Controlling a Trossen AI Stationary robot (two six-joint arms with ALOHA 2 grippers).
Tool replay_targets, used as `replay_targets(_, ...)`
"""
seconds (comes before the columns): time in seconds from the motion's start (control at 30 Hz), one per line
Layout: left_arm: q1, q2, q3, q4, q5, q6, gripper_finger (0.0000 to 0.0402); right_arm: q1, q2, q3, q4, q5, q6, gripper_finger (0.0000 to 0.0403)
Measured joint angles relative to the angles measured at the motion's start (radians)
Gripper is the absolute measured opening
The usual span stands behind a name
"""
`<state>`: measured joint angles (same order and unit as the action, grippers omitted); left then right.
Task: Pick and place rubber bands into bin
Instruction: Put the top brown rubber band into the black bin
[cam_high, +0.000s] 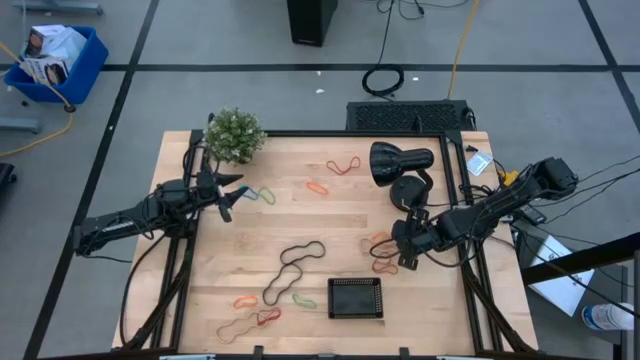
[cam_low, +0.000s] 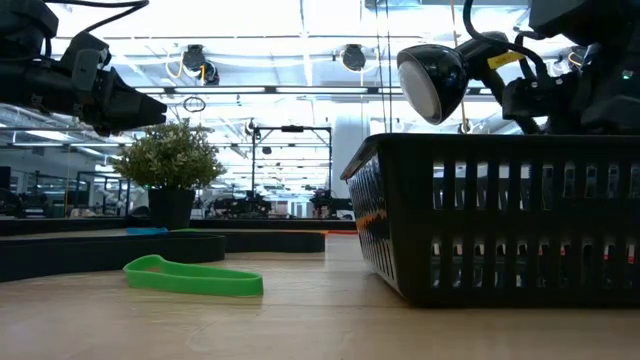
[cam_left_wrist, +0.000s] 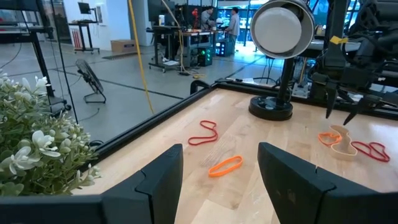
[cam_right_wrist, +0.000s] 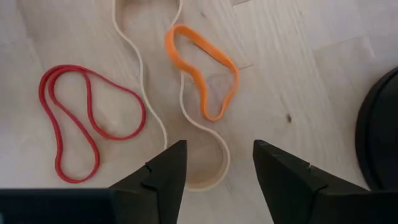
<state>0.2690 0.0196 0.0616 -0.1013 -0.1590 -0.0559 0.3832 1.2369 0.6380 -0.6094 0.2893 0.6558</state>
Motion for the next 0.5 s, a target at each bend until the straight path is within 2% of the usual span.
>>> replay_targets(0.27,0.000,0.000,0.000,0.000,0.000,0.000,0.0216,0.000,0.001,-0.011,0.016,-0.001,-0.009,0.0171)
replay_targets(0.5,0.000,0.000,0.000,0.000,0.000,0.000,0.0216,0.000,0.002,-0.130,0.145,-0.005,0.046,0.0171)
